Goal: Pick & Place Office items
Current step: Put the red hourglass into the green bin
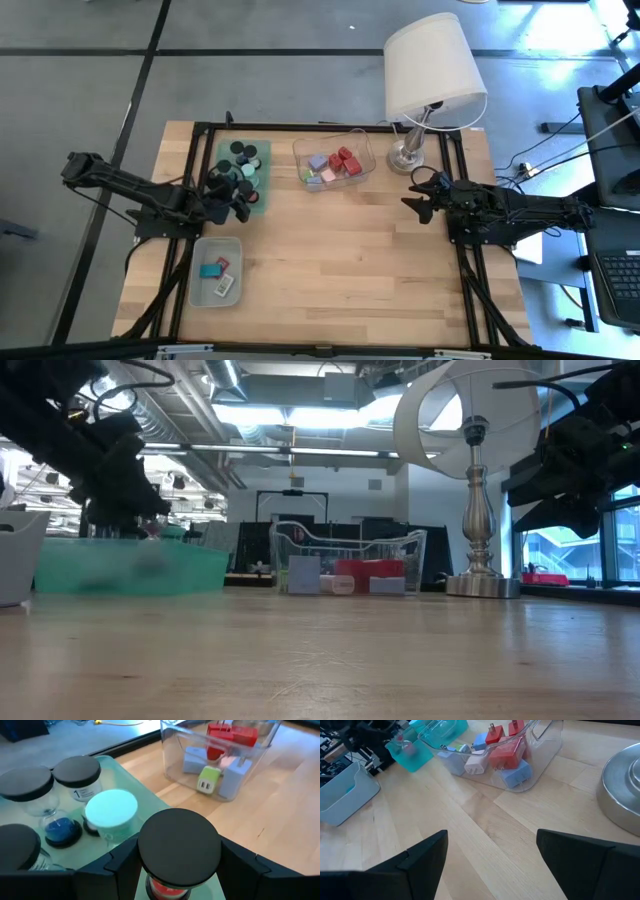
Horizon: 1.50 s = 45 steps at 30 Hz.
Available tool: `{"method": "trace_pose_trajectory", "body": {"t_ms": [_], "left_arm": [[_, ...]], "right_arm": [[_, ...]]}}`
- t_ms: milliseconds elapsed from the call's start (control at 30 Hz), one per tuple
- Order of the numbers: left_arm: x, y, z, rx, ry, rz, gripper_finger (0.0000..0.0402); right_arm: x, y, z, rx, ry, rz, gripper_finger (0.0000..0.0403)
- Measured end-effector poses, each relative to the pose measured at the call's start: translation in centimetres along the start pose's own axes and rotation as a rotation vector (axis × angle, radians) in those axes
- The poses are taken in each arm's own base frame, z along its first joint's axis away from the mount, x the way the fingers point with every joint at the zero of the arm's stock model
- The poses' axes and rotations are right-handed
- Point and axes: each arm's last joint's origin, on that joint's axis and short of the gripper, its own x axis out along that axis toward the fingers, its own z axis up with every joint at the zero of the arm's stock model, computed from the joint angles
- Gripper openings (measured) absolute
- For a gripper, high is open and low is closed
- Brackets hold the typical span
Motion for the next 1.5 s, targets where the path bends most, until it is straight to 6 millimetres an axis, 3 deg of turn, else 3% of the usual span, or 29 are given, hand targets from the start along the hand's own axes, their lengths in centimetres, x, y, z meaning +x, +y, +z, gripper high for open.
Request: {"method": "trace_pose_trajectory", "body": {"t_ms": [733,1500], "left_arm": [[0.77,-0.41,-1.13,0.020,0.048,-0.038,0.0220],[0.39,-0.39,-0.27,0.167,0.032,0.021,0.0221]], "right_arm": [[0.00,0.00,0.00,0.000,0.000,0.000,0.0307],[0.00,0.00,0.00,0.000,0.002,0.002,0.0307]]}}
